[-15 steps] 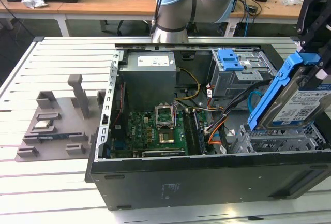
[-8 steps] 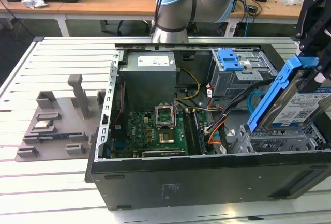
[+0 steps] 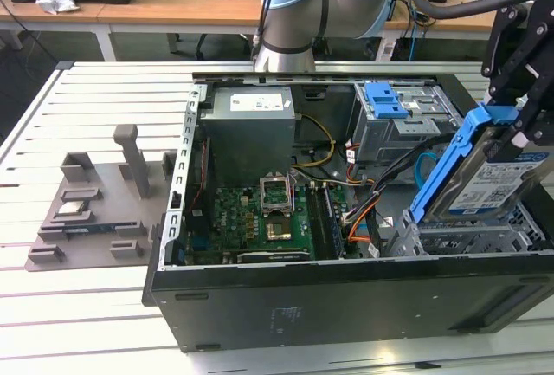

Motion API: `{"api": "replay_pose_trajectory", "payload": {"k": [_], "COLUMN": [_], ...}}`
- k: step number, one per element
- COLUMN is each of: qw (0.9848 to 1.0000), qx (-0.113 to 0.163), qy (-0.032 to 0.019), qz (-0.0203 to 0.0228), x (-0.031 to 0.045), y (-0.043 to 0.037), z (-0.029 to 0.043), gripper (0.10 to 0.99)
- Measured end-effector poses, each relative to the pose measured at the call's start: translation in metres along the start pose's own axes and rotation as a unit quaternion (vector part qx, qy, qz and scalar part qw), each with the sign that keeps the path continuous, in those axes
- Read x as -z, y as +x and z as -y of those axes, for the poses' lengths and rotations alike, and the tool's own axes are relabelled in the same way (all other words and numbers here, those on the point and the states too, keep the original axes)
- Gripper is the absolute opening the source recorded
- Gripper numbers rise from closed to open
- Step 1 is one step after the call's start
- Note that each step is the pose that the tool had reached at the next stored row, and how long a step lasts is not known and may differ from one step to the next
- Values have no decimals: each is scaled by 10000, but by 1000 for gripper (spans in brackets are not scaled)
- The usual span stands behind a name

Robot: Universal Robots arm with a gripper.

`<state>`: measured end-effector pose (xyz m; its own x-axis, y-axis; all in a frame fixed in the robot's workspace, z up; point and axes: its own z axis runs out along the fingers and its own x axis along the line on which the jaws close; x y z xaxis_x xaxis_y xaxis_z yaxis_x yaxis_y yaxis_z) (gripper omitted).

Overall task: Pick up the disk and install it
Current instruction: 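Insert the disk into the insertion slot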

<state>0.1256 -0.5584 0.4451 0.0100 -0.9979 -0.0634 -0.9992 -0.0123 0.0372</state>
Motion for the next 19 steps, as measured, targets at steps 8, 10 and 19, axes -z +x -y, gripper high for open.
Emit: {"api": "replay_pose_trajectory", "payload": {"k": [8, 10, 19], "qw": [10000, 9999, 9999], "qx": [5, -59, -67], "qy": [63, 66, 64], "qz": [-3, -100, -103], "x": [-20, -22, -520], "y": [1, 1, 30], "z": [-62, -63, -45], "gripper": [369, 369, 506]}}
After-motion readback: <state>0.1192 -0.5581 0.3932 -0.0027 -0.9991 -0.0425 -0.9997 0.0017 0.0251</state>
